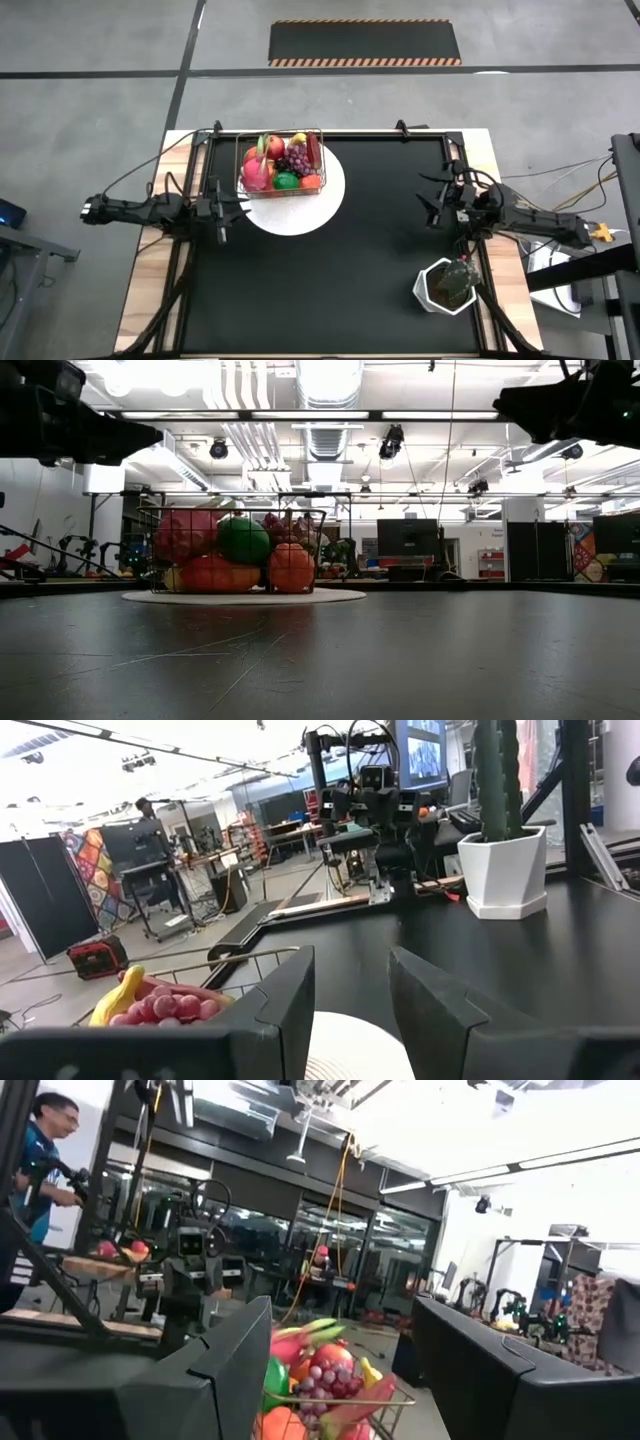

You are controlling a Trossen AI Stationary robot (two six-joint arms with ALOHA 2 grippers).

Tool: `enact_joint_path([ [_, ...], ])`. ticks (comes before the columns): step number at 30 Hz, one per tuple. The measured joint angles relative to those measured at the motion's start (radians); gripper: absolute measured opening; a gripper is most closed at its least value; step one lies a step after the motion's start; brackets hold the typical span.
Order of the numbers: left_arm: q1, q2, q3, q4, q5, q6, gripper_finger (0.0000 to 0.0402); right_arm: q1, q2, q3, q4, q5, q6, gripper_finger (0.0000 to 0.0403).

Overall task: Build produce basket
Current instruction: Return to Home Position

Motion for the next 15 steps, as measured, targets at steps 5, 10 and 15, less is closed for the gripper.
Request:
enact_joint_path([
  [5, 0.000, 0.000, 0.000, 0.012, 0.000, 0.000, 0.0111, 0.000, -0.075, 0.000, -0.044, 0.000, -0.034, 0.0226],
  [10, 0.000, 0.000, 0.000, 0.048, 0.000, -0.001, 0.0111, 0.000, -0.095, 0.002, -0.026, 0.002, -0.089, 0.0226],
  [15, 0.000, 0.007, 0.000, 0.044, -0.008, 0.003, 0.0111, 0.000, -0.094, 0.007, -0.020, 0.011, -0.060, 0.0226],
])
